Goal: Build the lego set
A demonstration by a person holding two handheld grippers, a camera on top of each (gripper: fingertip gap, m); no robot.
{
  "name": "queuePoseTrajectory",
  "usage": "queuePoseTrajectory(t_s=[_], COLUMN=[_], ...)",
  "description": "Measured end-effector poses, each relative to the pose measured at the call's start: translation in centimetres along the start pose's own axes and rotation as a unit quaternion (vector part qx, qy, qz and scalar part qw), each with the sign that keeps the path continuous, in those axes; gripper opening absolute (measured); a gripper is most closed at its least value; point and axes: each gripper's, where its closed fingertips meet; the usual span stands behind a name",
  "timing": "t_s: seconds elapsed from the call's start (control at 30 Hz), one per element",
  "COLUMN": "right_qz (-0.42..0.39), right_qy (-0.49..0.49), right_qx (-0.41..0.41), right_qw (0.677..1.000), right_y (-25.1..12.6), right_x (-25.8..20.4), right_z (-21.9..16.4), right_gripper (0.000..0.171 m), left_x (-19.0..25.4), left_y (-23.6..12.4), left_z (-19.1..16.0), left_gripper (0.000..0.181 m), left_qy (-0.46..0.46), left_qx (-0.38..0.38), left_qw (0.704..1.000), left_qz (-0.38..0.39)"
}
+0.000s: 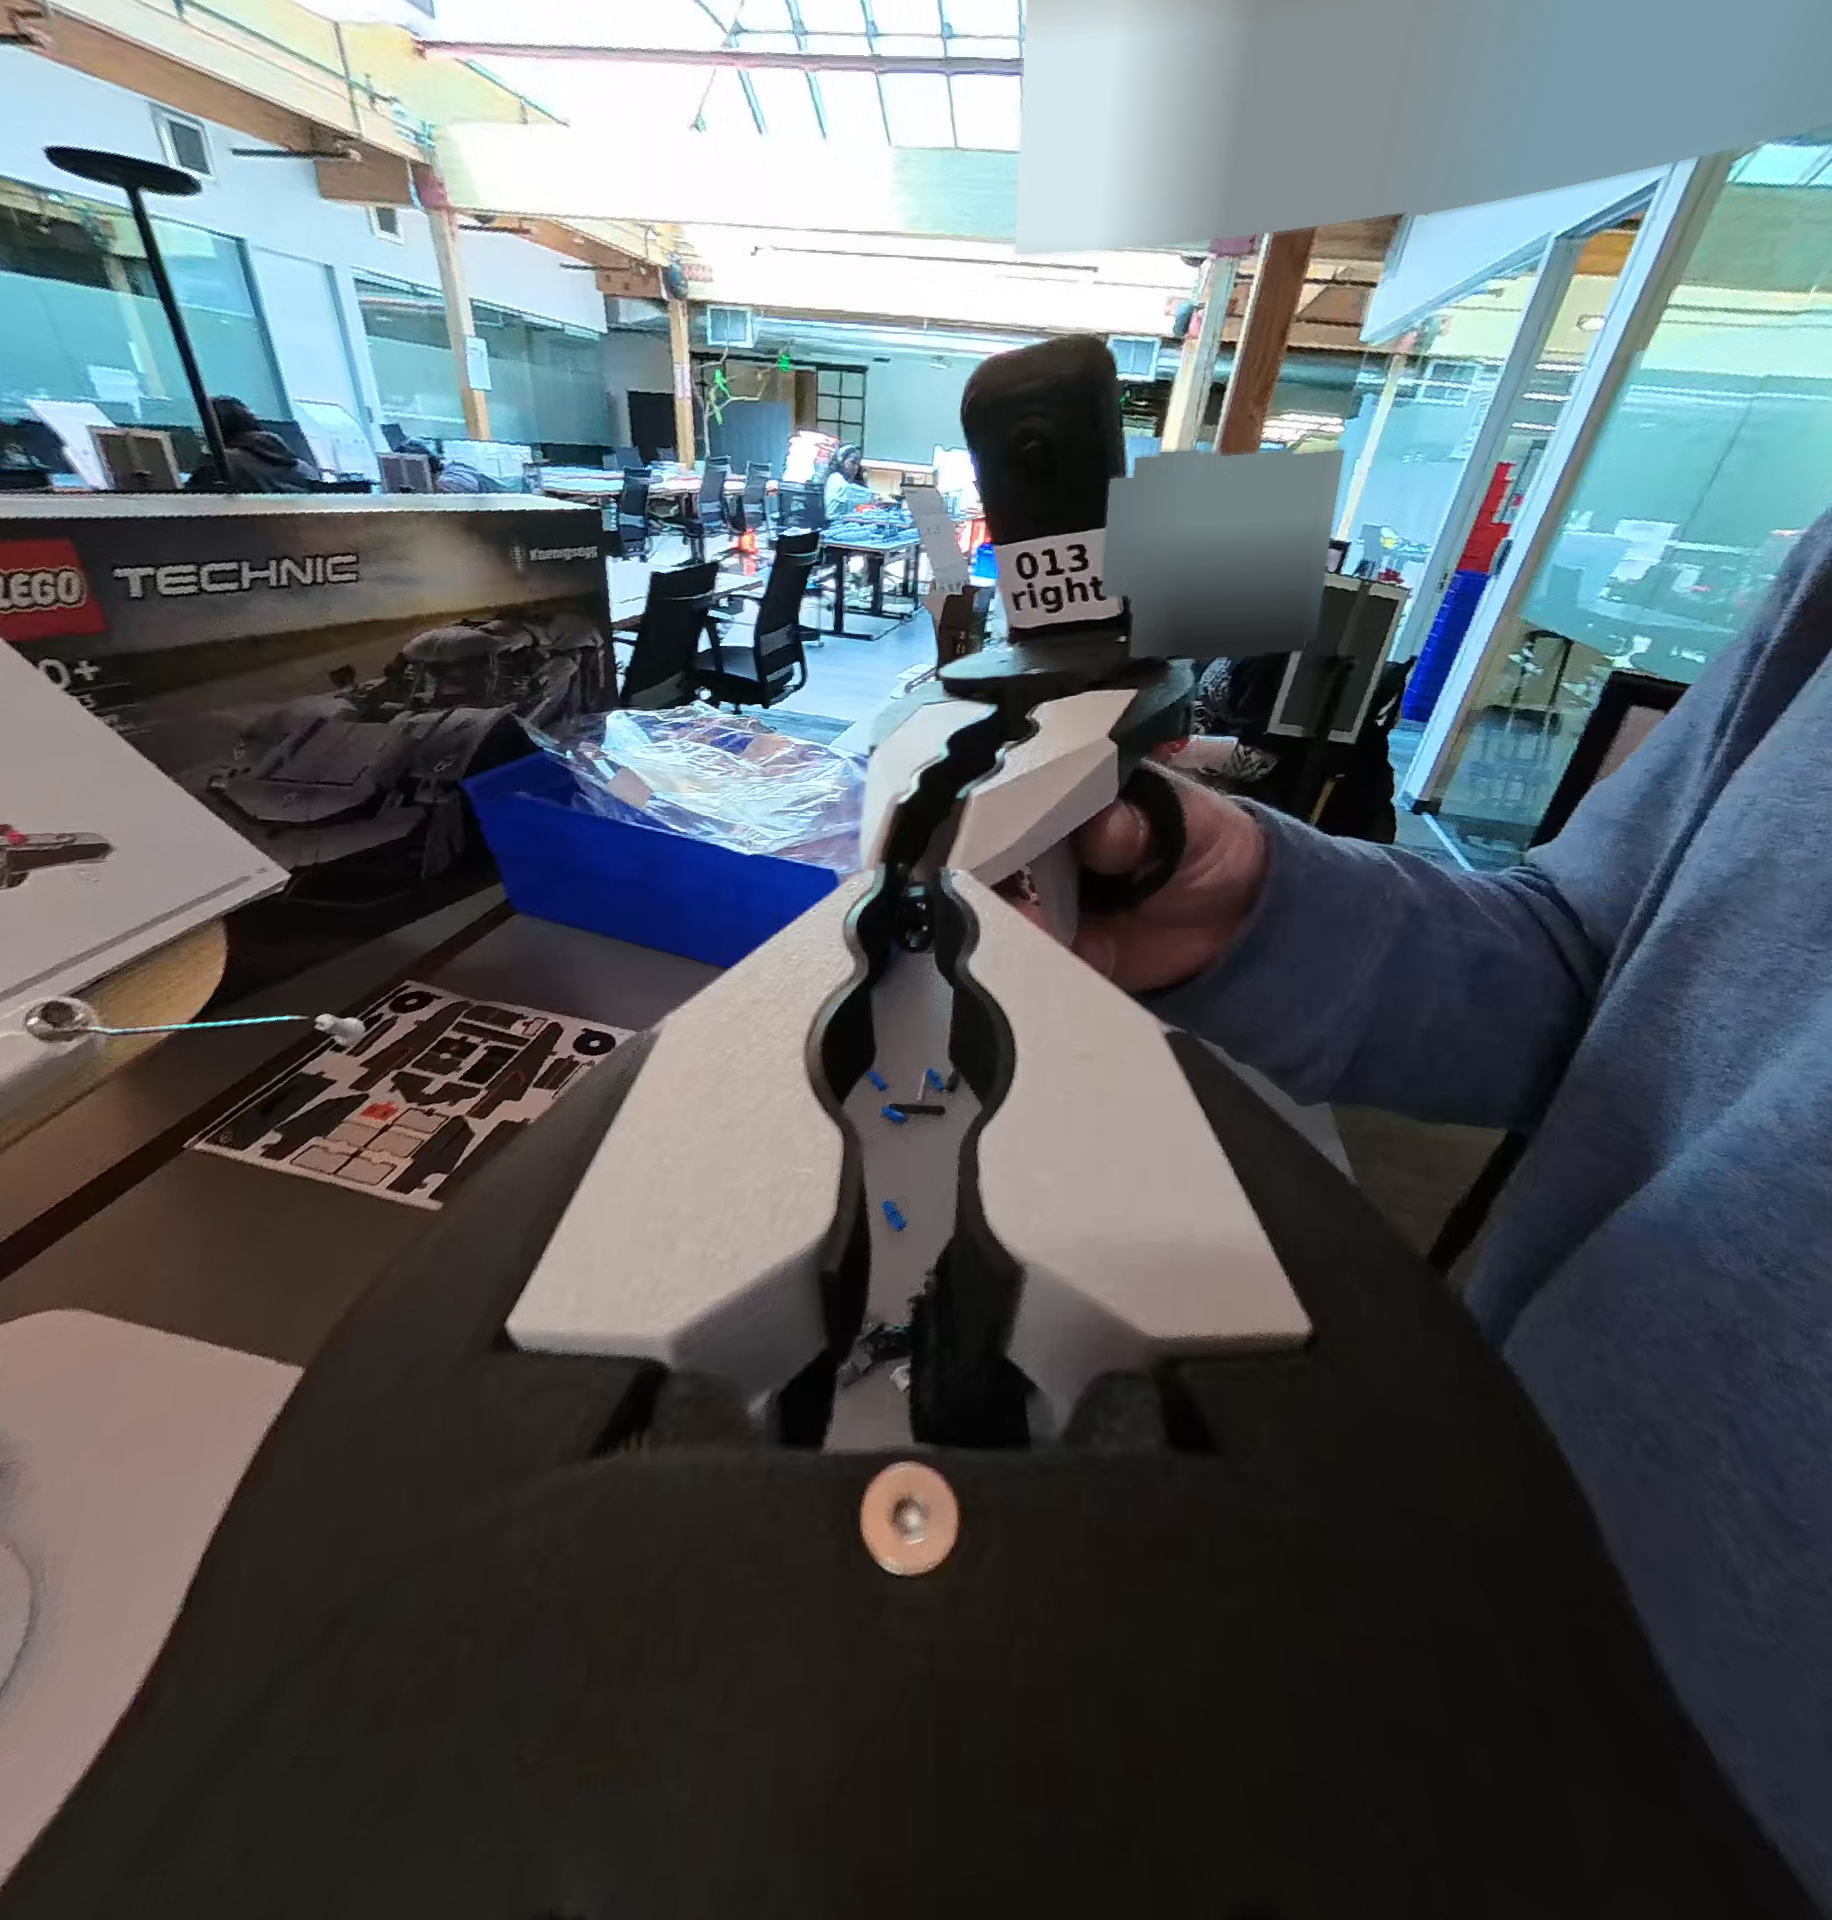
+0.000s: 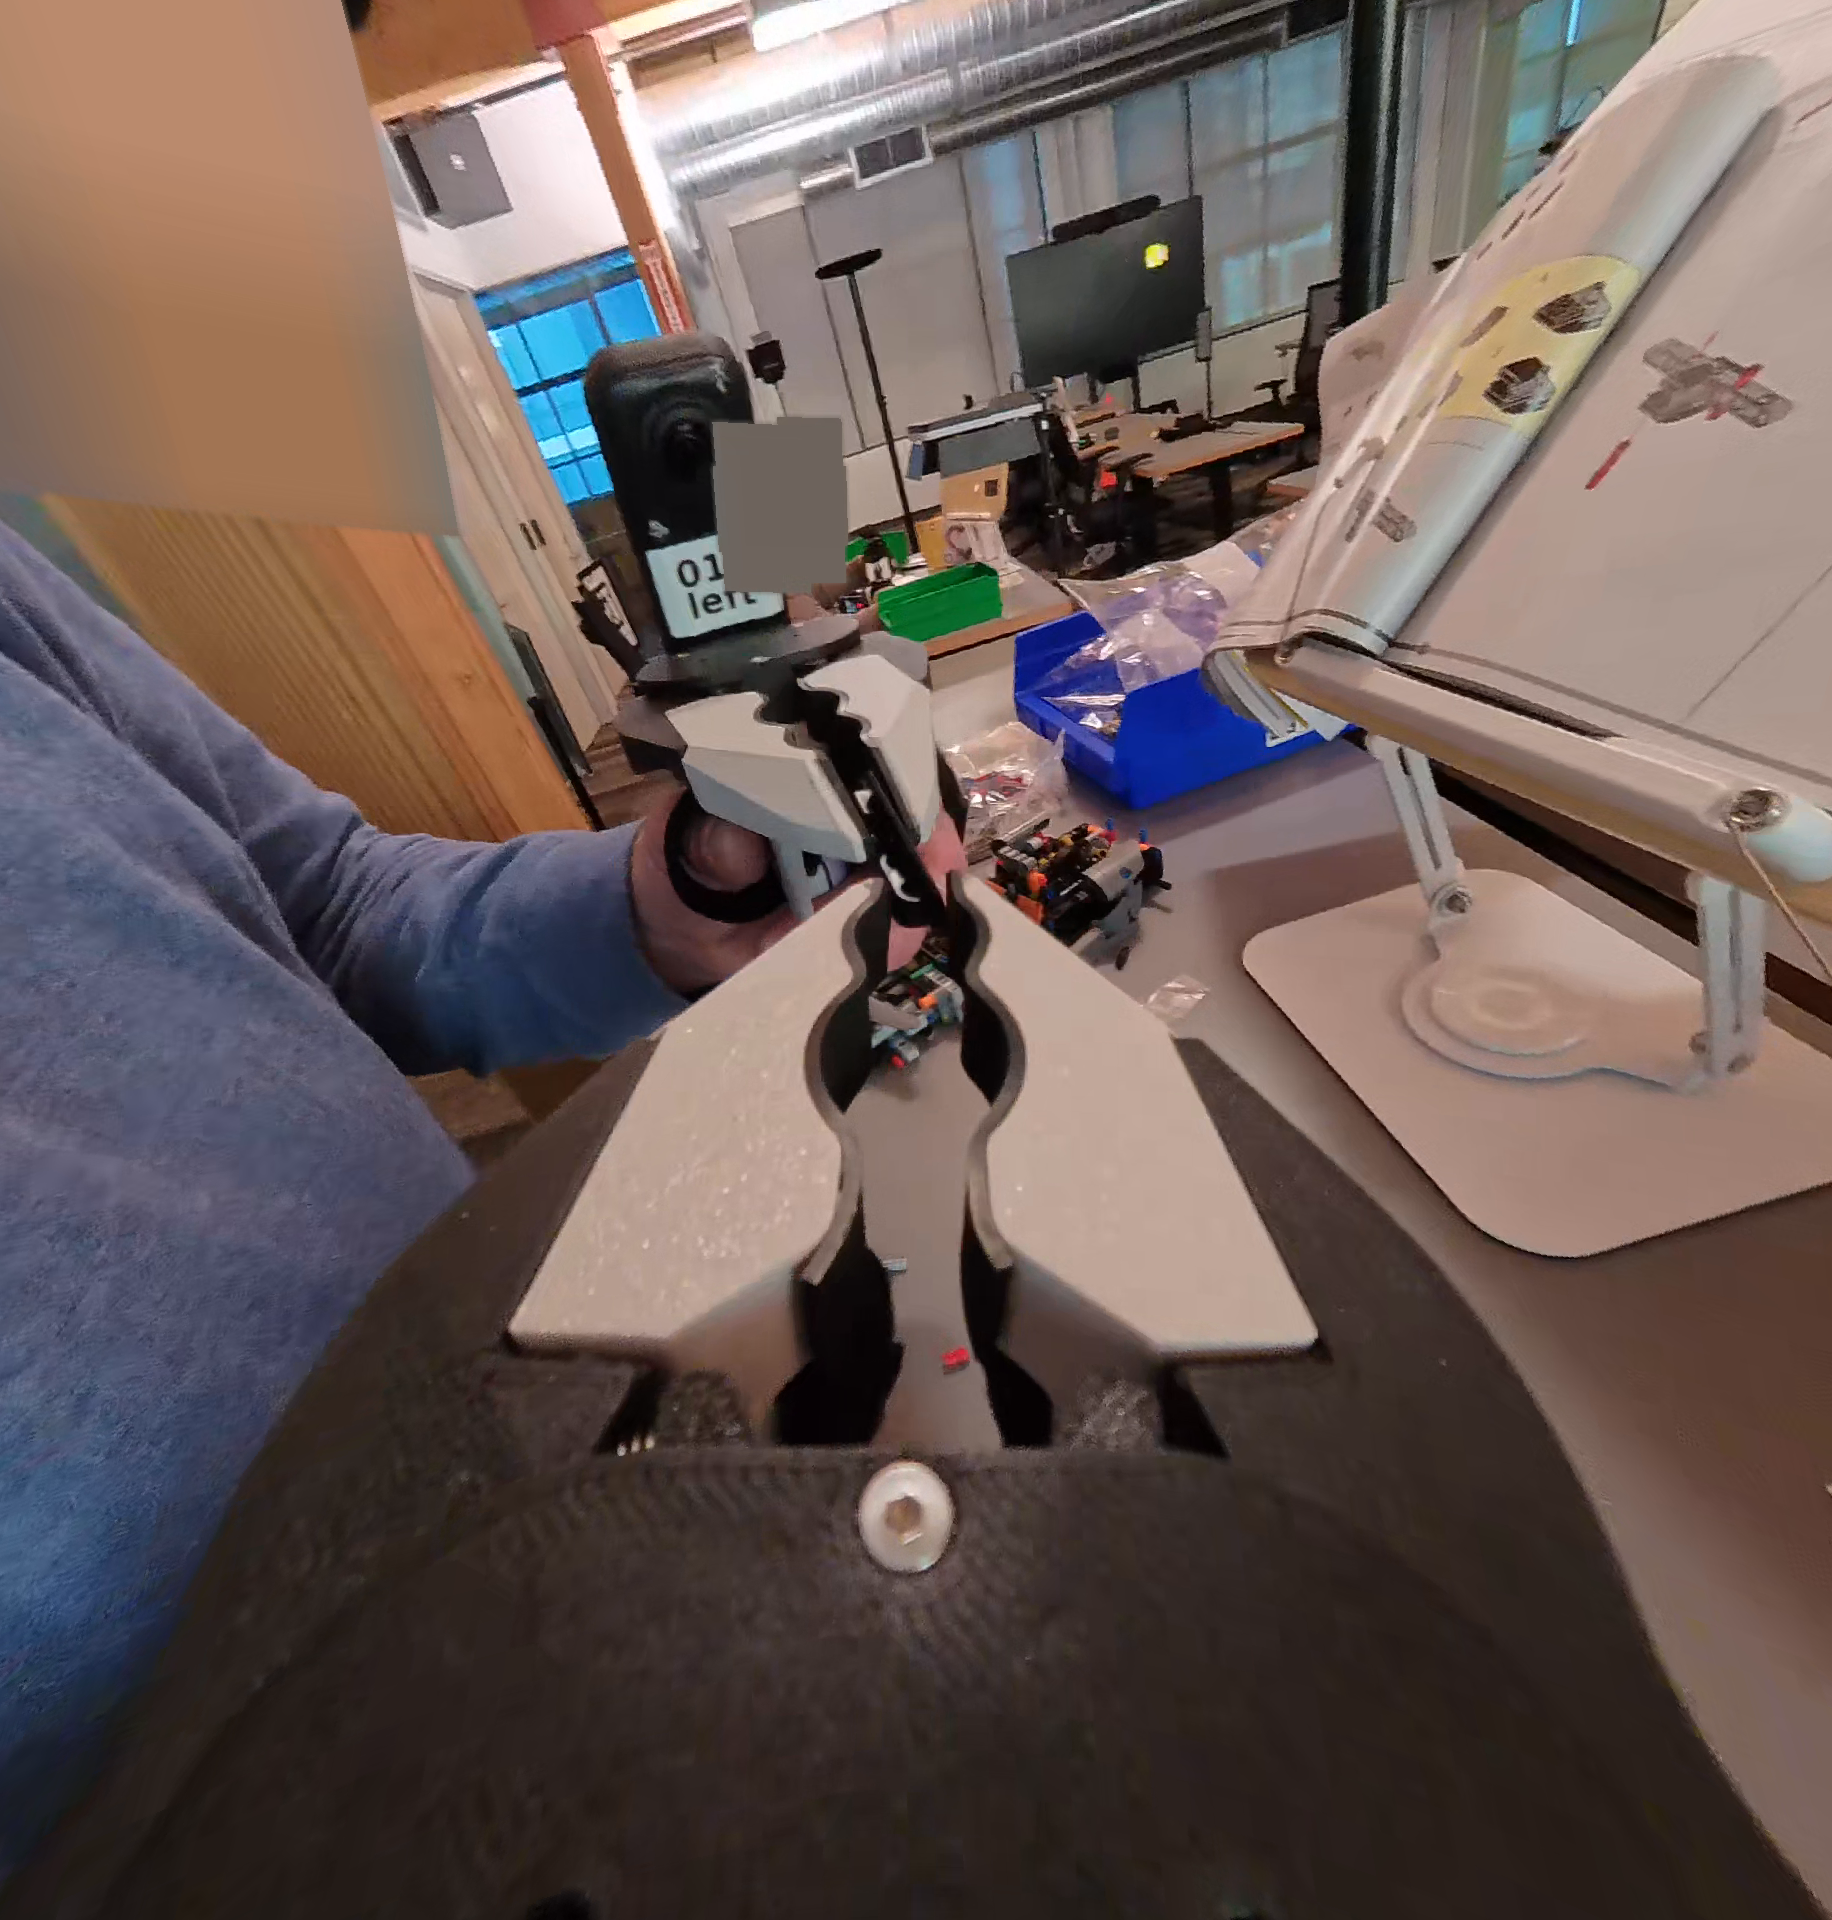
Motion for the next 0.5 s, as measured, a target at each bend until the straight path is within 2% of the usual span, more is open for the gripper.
queuePoseTrajectory(t_s=[0.1,0.2,0.33,0.4,0.43,0.5], right_qz=[0.019,0.004,-0.062,-0.131,-0.186,-0.238], right_qy=[-0.009,-0.044,-0.144,-0.242,-0.297,-0.393], right_qx=[0.003,0.001,-0.009,-0.027,-0.058,-0.097], right_qw=[1.0,0.999,0.988,0.961,0.935,0.883], right_y=[-0.2,-0.3,-0.5,-0.8,-1.0,-1.1], right_x=[-0.5,-0.7,-0.5,-0.2,0.7,0.9], right_z=[0.2,0.5,1.1,1.5,1.5,1.6], right_gripper=[0.005,0.004,0.003,0.003,0.004,0.003], left_x=[0.4,0.3,-0.3,-1.0,-1.1,-1.3], left_y=[0.0,0.0,0.2,0.4,0.5,0.4], left_z=[0.3,0.5,0.7,-0.1,-0.4,0.0], left_gripper=[0.005,0.006,0.013,0.029,0.032,0.034], left_qy=[-0.014,-0.027,-0.05,-0.091,-0.123,-0.189], left_qx=[0.017,0.03,0.038,0.022,0.024,0.053], left_qw=[0.999,0.999,0.998,0.995,0.992,0.98], left_qz=[-0.024,-0.032,-0.024,-0.017,-0.026,-0.046])
Point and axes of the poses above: each gripper's, where its closed fingertips meet, y out along the fingers, z out of its top, x = y × z across the jaws, and after that the axes turned 2 degrees about -z, right-handed
